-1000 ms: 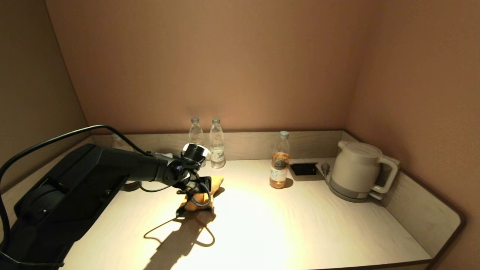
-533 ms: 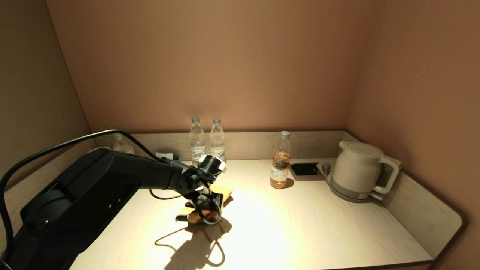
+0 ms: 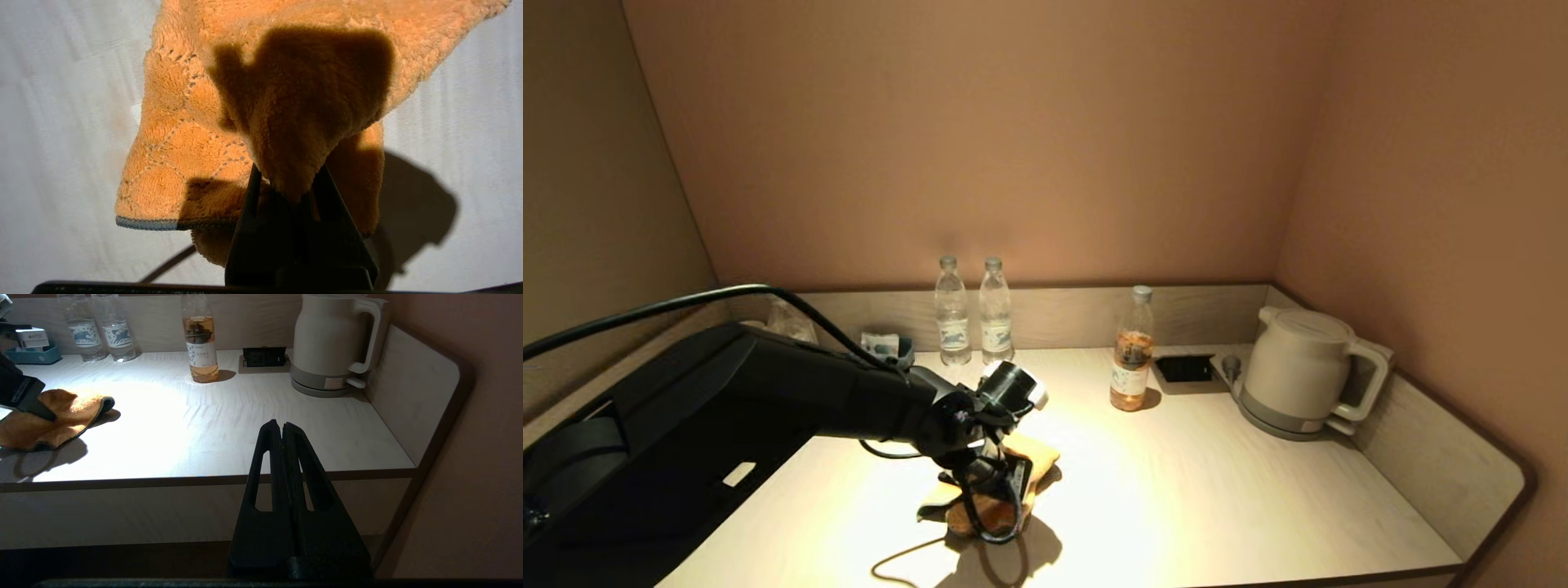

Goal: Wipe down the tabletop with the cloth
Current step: Sweep the stains on the table

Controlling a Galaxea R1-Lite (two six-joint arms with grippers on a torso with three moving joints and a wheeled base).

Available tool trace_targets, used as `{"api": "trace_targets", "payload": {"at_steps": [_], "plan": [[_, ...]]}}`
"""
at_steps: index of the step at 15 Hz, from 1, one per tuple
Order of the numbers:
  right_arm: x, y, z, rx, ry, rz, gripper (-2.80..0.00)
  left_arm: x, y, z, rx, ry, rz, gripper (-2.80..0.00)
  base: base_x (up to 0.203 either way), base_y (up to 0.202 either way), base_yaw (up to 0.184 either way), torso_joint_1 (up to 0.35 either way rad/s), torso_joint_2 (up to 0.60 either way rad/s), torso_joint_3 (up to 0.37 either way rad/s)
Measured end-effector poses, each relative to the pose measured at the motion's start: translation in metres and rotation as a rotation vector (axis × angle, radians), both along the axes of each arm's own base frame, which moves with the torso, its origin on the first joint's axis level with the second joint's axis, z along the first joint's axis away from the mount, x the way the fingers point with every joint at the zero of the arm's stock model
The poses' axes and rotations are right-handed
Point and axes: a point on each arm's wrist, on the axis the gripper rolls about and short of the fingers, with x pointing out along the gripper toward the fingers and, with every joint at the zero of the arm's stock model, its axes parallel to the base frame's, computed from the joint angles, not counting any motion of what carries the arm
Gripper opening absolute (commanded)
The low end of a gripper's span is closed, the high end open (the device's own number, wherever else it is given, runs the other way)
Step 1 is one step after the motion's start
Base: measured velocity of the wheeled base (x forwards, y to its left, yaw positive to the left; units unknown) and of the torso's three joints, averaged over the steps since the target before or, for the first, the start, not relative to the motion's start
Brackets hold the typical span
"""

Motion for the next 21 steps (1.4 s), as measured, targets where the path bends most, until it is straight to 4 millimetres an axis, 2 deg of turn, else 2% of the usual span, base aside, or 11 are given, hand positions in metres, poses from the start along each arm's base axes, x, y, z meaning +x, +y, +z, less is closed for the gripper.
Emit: {"api": "trace_targets", "payload": {"at_steps": [2,3,10,14,17,21], "plan": [[0.000,0.000,0.000,0.000,0.000,0.001,-2.80,-0.006,0.008,0.002,0.018,0.011,0.007,-2.80,0.000,0.000,0.000,0.000,0.00,0.000],[0.000,0.000,0.000,0.000,0.000,0.001,-2.80,-0.004,0.018,0.002,0.026,0.020,0.031,-2.80,0.000,0.000,0.000,0.000,0.00,0.000],[0.000,0.000,0.000,0.000,0.000,0.000,-2.80,0.029,0.102,-0.006,0.101,0.040,0.296,-2.80,0.000,0.000,0.000,0.000,0.00,0.000],[0.000,0.000,0.000,0.000,-0.001,0.001,-2.80,0.044,0.136,-0.021,0.122,0.032,0.395,-2.80,0.000,0.000,0.000,0.000,0.00,0.000],[0.000,0.000,0.000,0.000,0.000,0.001,-2.80,0.056,0.143,-0.029,0.117,0.019,0.419,-2.80,0.000,0.000,0.000,0.000,0.00,0.000],[0.000,0.000,0.000,0.000,0.000,0.001,-2.80,0.072,0.137,-0.032,0.093,-0.019,0.411,-2.80,0.000,0.000,0.000,0.000,0.00,0.000]]}}
